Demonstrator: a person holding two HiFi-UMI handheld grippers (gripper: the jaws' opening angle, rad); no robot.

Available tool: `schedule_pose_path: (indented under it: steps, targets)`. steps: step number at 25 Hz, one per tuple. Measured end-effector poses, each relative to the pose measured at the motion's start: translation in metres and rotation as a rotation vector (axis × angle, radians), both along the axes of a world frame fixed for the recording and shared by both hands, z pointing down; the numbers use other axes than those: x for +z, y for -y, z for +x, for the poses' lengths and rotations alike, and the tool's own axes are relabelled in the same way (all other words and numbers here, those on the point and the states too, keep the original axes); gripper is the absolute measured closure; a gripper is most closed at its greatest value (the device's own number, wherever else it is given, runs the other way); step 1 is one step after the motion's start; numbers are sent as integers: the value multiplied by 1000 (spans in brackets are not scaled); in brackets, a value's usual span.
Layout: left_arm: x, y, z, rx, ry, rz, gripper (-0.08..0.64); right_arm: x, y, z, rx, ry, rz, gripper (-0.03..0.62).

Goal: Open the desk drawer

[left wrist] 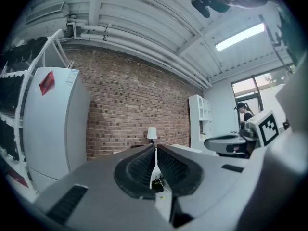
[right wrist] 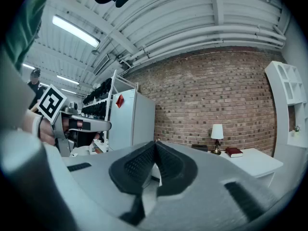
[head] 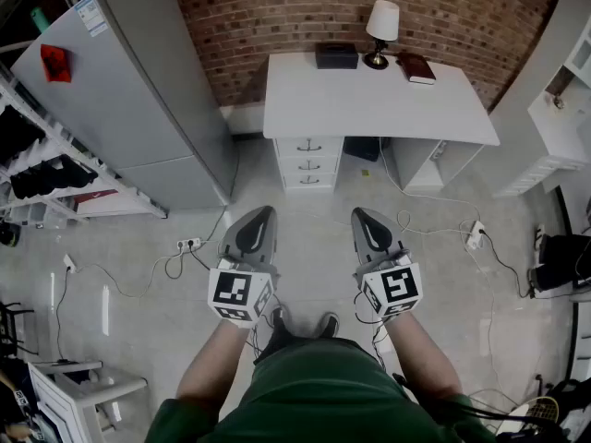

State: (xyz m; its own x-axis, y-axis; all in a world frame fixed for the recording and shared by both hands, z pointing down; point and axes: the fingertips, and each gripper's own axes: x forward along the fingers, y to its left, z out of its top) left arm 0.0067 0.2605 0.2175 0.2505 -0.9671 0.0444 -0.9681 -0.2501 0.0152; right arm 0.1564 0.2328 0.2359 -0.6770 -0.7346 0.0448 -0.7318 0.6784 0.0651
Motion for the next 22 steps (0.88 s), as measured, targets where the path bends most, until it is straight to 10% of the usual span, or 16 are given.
schedule_pose_path:
  steps: [22]
  targets:
    - [27,8,25,-50,-2,-61,548,29,19,28,-41,17,-60,591]
